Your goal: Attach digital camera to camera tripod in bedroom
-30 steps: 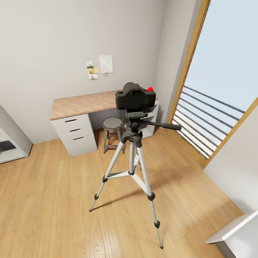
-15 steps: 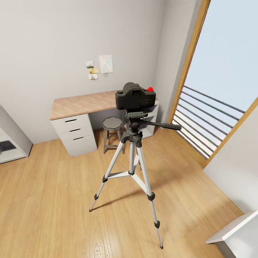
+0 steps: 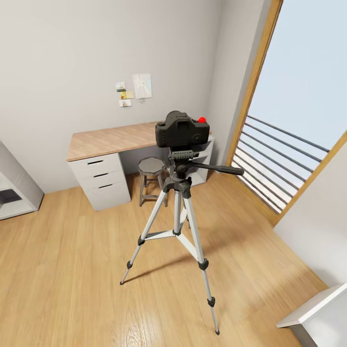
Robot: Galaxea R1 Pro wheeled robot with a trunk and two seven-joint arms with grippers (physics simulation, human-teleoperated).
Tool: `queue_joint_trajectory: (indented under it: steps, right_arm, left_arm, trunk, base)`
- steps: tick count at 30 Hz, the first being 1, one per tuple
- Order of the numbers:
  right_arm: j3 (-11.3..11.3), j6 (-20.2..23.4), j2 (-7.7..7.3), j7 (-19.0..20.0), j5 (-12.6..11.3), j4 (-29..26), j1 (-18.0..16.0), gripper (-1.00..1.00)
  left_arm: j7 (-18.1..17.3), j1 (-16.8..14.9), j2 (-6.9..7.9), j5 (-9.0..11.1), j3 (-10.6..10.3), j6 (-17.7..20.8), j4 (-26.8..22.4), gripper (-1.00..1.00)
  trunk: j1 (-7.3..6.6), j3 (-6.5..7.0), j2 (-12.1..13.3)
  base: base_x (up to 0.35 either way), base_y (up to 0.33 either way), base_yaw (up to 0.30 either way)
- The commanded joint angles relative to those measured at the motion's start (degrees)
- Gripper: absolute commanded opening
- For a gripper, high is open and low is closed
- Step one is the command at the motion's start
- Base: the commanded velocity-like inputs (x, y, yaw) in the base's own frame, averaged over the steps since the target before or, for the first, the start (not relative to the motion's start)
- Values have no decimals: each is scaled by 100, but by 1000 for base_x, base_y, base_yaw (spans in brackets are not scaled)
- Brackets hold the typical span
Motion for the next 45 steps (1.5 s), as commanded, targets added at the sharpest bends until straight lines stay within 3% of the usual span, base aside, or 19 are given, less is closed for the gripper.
queue_joint_trajectory:
  steps: [1, 7, 12, 15, 16, 20, 25, 28, 34, 45]
  right_arm:
    - [29, -34, 0, -13, 3, 18, 33, 100]
    - [21, -54, 11, -283, 2, 20, 295, 100]
    - [10, -57, 45, -323, -20, 19, 321, 100]
    - [0, -61, 82, -348, -126, 18, 399, 100]
    - [-5, -77, 144, -411, -317, 18, 484, 100]
    - [-6, -90, 160, -481, -364, 18, 503, 100]
    - [8, -72, 204, -842, -363, 6, 517, 100]
    - [24, -55, 269, -1057, -345, 3, 519, 100]
    - [37, -84, 373, -1254, -330, 1, 521, 100]
    - [37, -123, 385, -1277, -328, 0, 521, 100]
  left_arm:
    - [32, -8, 3, 29, -36, -10, -24, 100]
    - [40, -8, -42, 29, -43, 447, 19, 100]
    - [40, -8, -50, 29, -42, 519, 37, 100]
    - [40, -8, -52, 29, -40, 536, 41, 100]
    - [40, -8, -53, 29, -43, 501, 38, 100]
    - [40, -8, -53, 29, -44, 405, 20, 100]
    - [51, -8, -59, 29, -45, 159, -22, 100]
    - [246, -8, -61, 29, -45, 168, -19, 100]
    - [1112, -8, -59, 29, -45, 373, 5, 100]
    - [1281, -8, -144, 29, -48, 188, -41, 100]
  trunk:
    - [3, -8, -10]
    - [3, 34, -10]
    - [3, 79, -10]
    - [3, 107, -10]
    - [3, 116, -10]
    - [3, 154, -10]
    - [3, 199, -10]
    - [3, 225, -10]
    - [3, 276, -10]
    - [3, 367, -10]
  base:
    - [0, 0, 0]
    - [0, 0, 0]
    - [0, 0, 0]
    - [0, 0, -6]
    - [0, 0, -81]
    - [0, 0, -96]
    - [0, 0, -132]
    - [0, 0, -154]
    - [0, 0, -165]
    - [0, 0, -170]
